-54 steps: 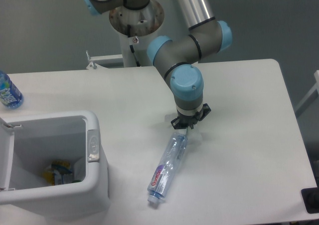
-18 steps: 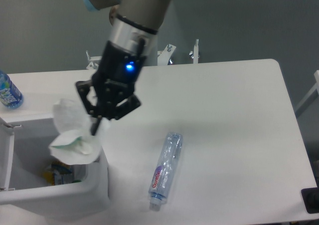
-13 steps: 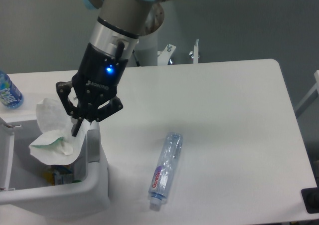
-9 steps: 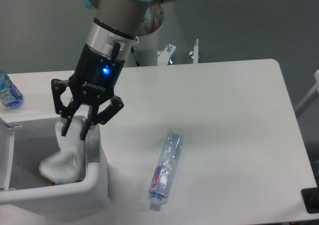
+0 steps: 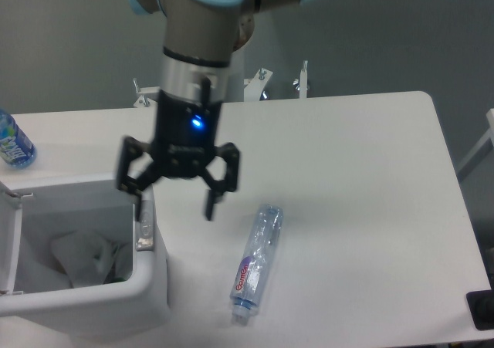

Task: Place the trash in the trash can
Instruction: 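Move the open gripper over the clear water bottle and lower it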

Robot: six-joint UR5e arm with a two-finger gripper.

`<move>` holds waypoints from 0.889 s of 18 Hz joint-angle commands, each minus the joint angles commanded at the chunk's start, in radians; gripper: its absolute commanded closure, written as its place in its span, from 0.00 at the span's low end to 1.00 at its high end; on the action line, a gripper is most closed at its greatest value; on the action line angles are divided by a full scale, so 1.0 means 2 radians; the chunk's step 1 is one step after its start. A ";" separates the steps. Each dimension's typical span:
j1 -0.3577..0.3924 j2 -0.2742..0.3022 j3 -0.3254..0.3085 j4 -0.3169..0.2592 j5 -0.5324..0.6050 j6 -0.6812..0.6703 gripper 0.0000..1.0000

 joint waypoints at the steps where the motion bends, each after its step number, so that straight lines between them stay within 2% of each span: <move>1: 0.007 -0.004 0.004 0.000 0.002 0.004 0.00; 3: 0.017 -0.012 0.008 0.002 0.011 0.026 0.00; 6: 0.022 -0.017 -0.005 -0.002 0.044 0.130 0.00; 8: 0.027 -0.025 -0.011 -0.001 0.049 0.175 0.00; 16: 0.029 -0.100 -0.007 0.001 0.061 0.233 0.00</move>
